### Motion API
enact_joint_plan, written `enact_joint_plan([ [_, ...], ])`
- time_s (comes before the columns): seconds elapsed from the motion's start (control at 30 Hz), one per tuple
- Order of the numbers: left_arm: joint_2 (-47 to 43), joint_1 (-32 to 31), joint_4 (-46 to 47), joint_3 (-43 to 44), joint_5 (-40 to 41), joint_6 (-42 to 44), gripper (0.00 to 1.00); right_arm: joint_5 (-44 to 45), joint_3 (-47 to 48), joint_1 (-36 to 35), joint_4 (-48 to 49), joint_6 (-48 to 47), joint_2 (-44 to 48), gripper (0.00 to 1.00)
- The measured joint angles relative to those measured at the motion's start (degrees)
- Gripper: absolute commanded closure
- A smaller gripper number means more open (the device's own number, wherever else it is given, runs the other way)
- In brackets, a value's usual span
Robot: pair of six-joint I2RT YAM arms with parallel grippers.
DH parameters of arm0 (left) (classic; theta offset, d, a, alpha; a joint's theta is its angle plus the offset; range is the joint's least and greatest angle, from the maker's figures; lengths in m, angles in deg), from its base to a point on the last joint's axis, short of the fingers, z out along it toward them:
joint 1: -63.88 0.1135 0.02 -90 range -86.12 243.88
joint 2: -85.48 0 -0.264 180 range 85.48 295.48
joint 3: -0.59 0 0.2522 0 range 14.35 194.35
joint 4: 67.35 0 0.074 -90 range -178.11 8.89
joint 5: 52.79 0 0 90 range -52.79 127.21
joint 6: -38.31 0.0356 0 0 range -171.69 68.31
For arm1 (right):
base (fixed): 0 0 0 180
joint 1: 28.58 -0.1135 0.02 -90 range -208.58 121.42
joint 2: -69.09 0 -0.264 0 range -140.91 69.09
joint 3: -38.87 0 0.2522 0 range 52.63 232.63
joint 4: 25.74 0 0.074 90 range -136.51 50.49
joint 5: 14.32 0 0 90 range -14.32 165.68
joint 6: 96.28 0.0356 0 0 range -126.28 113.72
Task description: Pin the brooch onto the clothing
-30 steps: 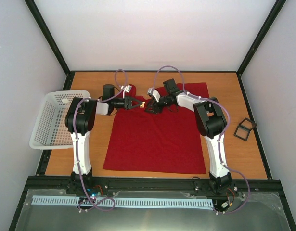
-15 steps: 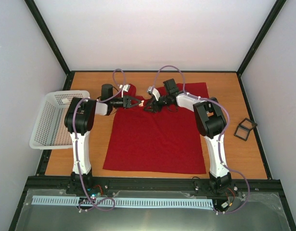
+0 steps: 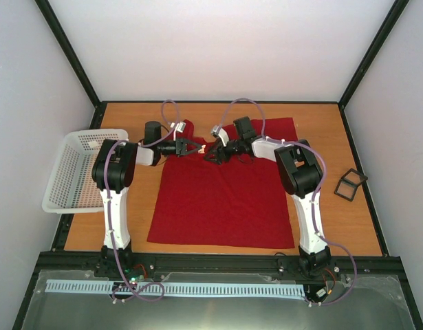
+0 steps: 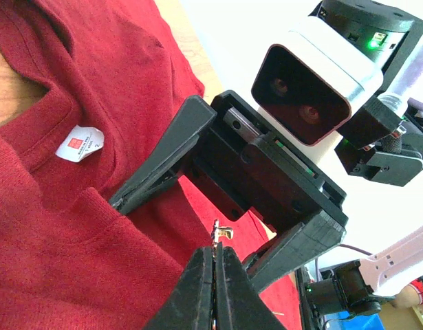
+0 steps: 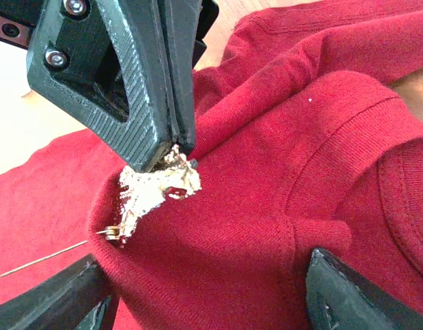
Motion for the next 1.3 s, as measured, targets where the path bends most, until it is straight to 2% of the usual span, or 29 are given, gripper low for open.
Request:
enact_joint_plan([
  [0.33, 0.0, -0.1, 0.0, -0.5, -0.1, 0.0, 0.99, -0.2, -1.7, -0.8, 4.5, 3.1, 0.0, 0.28],
  [0.57, 0.0, 0.0, 0.4, -0.5, 0.3, 0.0, 0.99, -0.1, -1.8, -0.8, 5.4, 5.4, 0.0, 0.38],
  [0.83, 0.0, 0.0, 1.5, -1.1, 0.9, 0.0, 0.99, -0.3, -1.8, -0.7, 5.6, 8.7, 0.0, 0.38],
  [1.3, -1.2, 0.0, 15.0, -6.5, 2.9, -4.4, 0.99, -2.9, 0.7, -0.5, 4.1, 16.2, -0.5, 0.4],
])
